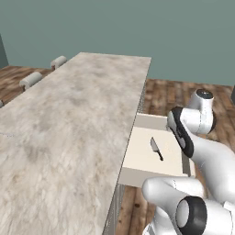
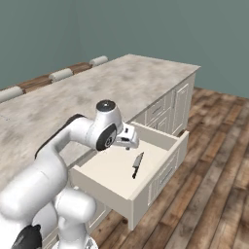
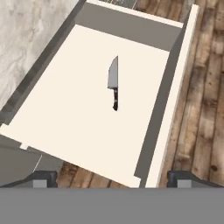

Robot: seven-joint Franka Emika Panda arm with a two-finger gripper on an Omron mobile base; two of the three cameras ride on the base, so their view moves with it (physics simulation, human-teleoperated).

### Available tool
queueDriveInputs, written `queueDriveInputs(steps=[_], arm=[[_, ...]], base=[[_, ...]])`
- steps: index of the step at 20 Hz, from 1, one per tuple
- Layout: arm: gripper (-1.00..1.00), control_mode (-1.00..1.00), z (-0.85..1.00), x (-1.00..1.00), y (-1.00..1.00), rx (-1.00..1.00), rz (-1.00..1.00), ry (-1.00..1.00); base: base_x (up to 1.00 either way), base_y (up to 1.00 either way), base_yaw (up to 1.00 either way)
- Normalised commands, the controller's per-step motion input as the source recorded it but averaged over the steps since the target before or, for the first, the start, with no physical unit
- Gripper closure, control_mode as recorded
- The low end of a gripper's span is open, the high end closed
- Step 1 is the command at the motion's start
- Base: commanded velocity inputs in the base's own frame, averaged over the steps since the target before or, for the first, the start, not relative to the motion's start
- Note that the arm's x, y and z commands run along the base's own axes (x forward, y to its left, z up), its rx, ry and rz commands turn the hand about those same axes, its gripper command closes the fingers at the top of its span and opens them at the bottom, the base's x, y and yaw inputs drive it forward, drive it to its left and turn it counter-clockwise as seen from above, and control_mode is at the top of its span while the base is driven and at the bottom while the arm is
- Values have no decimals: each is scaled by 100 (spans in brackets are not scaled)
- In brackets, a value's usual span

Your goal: Pick up the metallic utensils from the counter and place them in the open drawer. Make sure not to pick up any wooden utensils.

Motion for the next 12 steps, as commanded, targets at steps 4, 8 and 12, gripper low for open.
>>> queueDriveInputs(steps=[4,8,12], arm=[[-100,-100,100,-15,40,1,4,0],[-100,-100,50,-24,10,0,14,-3],[-100,-100,0,-10,6,0,16,0]], base=[[0,0,0],[0,0,0],[0,0,0]])
